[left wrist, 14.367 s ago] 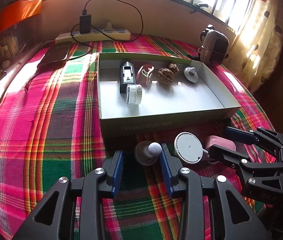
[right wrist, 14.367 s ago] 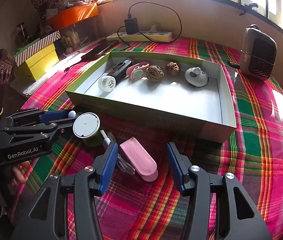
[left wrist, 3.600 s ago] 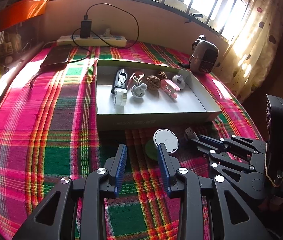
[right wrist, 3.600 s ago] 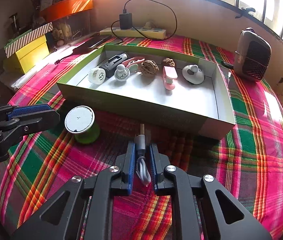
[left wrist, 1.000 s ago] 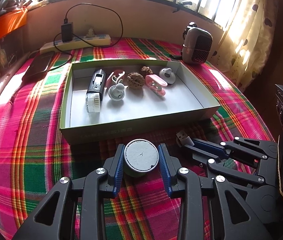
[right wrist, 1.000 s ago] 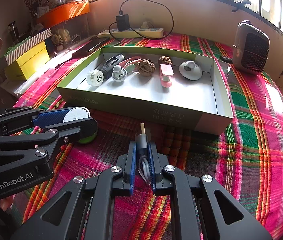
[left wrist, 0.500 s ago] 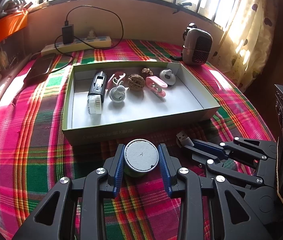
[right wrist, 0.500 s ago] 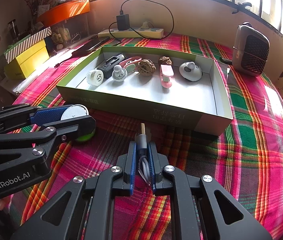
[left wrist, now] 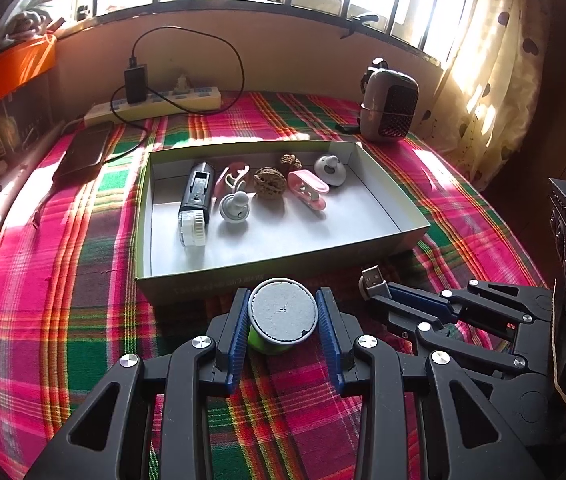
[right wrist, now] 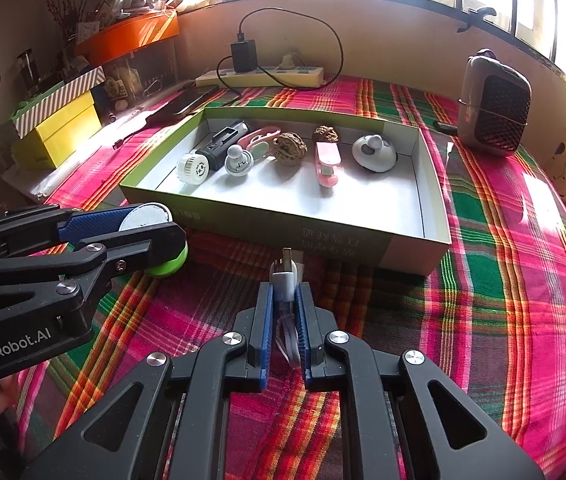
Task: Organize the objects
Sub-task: 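Carry the cable in the right tool and the green puck in the left tool into the box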
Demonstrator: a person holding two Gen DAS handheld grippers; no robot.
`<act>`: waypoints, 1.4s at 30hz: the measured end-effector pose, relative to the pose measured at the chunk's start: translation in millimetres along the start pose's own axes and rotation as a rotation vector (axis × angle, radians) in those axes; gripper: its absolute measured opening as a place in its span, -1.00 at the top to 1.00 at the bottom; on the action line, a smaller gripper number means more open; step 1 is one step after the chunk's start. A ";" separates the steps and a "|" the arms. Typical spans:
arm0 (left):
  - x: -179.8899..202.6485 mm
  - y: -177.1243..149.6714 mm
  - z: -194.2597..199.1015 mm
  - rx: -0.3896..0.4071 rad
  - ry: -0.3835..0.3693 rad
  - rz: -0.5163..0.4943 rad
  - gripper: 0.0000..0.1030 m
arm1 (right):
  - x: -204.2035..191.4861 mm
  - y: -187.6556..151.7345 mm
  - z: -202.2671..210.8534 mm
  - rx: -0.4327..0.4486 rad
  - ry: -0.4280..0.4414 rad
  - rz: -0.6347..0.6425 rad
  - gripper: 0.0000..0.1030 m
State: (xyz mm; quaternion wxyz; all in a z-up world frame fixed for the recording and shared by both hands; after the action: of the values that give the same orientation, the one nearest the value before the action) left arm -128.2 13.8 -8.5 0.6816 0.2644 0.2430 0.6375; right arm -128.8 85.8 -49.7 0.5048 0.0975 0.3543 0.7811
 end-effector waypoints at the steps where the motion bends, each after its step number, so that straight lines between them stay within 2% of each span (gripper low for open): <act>1: 0.2 1.0 1.1 0.004 0.000 0.000 0.40 | -0.1 0.8 1.3 0.003 0.001 0.000 0.77; 14: -1.1 13.9 10.8 0.038 0.008 0.000 0.40 | 3.9 14.1 23.0 0.054 0.022 -0.014 0.77; 23: -1.0 28.4 8.2 0.052 0.004 0.006 0.40 | 19.8 32.1 33.9 0.086 -0.002 -0.026 0.77; 42: 5.7 61.0 -30.9 0.025 -0.005 0.000 0.40 | 61.3 78.0 9.1 0.069 -0.020 -0.053 0.77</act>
State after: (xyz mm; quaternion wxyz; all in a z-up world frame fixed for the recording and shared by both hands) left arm -193.7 23.9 9.5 0.6787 0.2745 0.2494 0.6339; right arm -209.2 123.8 -4.7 0.5252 0.1130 0.3785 0.7538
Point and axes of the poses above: each gripper's, at about its wrist camera, not at the fingertips, and z roughly against the way its jaws point, x to its right, y to its top, the point moved 6 cm from there along -z, roughly the way its jaws point, and after that the axes turned 12 degrees about y, right-handed, at the moved point
